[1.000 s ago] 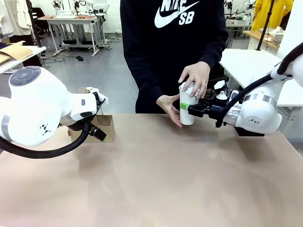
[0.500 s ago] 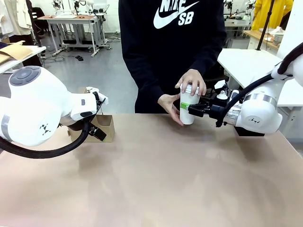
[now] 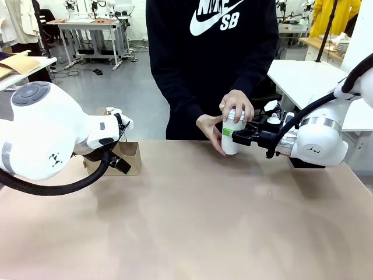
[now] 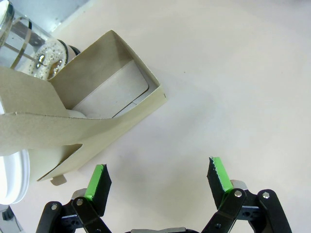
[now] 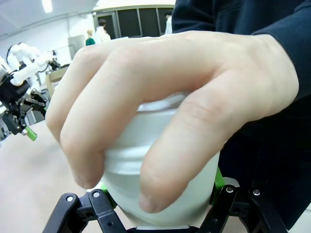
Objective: Pour a drink into a cup and package it in a carrier.
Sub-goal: When a person places the Paper Cup Lid on the 600 ml Paper Cup , lift the 600 ml Paper Cup.
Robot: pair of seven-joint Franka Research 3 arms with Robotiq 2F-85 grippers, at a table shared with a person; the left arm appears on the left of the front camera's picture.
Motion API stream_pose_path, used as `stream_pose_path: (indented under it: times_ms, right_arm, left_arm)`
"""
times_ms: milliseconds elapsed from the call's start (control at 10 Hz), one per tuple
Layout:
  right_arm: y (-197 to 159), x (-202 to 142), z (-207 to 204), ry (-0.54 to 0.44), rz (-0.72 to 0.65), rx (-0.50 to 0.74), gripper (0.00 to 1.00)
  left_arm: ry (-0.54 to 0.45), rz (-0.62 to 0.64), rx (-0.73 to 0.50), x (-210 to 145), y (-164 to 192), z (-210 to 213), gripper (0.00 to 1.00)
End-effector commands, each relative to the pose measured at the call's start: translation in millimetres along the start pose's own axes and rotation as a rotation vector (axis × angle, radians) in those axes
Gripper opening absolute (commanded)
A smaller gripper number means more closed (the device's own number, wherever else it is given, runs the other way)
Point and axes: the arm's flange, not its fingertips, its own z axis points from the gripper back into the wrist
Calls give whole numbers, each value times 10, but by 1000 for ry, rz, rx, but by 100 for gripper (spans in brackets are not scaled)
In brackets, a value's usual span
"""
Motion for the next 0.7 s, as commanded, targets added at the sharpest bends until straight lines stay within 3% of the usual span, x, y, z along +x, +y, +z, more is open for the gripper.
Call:
stream_pose_path:
  times_ms: [0,600]
  right_arm:
    - [22,70,-45,-8,5,0,81]
    - [22,70,-45,-8,5,0,81]
  left_arm:
    - [-1,3,-1,-3,10,3,100]
    - [-1,3,-1,-3,10,3,100]
